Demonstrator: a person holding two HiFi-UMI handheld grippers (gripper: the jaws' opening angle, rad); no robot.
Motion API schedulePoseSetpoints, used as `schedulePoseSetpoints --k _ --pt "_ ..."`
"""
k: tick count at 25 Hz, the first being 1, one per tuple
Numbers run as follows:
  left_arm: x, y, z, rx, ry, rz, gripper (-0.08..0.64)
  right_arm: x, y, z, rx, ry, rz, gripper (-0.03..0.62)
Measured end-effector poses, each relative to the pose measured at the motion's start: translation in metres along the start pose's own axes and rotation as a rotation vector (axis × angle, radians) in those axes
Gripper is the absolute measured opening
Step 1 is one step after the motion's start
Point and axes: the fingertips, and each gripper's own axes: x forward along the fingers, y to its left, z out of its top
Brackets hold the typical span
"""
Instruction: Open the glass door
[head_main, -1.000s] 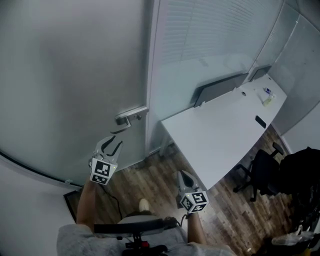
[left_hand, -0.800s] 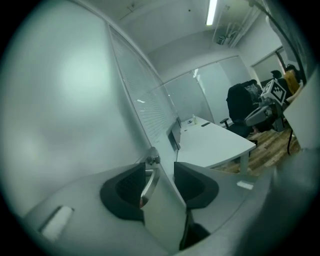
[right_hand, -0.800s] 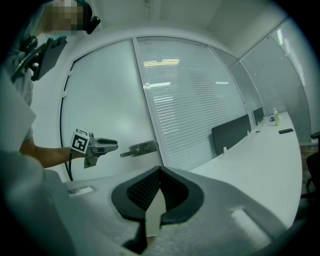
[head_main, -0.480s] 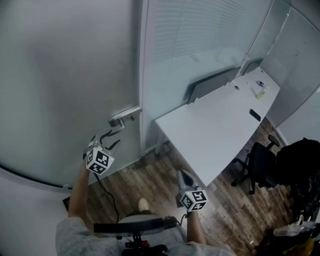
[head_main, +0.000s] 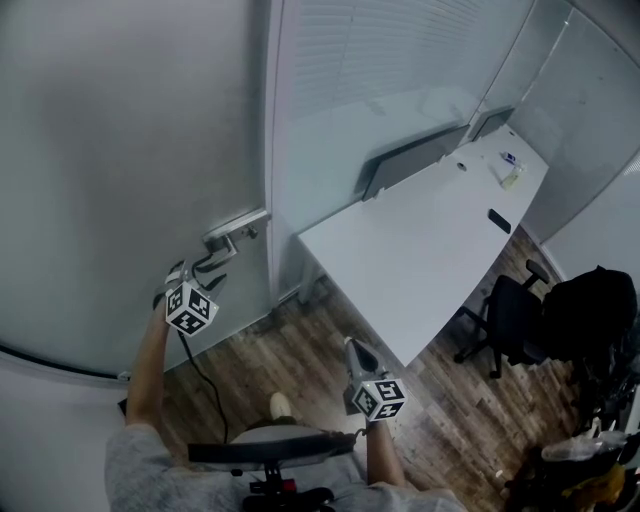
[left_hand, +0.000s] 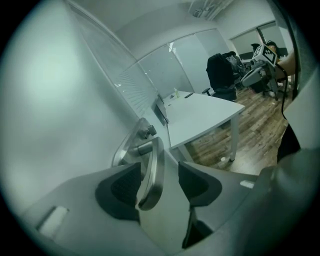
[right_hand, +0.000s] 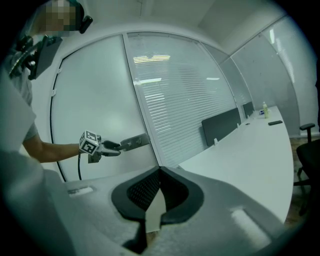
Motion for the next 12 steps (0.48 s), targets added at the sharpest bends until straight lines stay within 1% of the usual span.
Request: schedulePoseSetpoints --k 4,12 --pt "0.009 -0.002 -0.007 0.011 0.012 -0.019 0.244 0.002 -0.001 -0.004 0.005 0.012 -0.01 0.002" --pt "0.023 -0.002 -0.006 0.037 0.028 -0.048 0.225 0.007 -0.004 -0.002 0.014 0.014 -0.016 0.002"
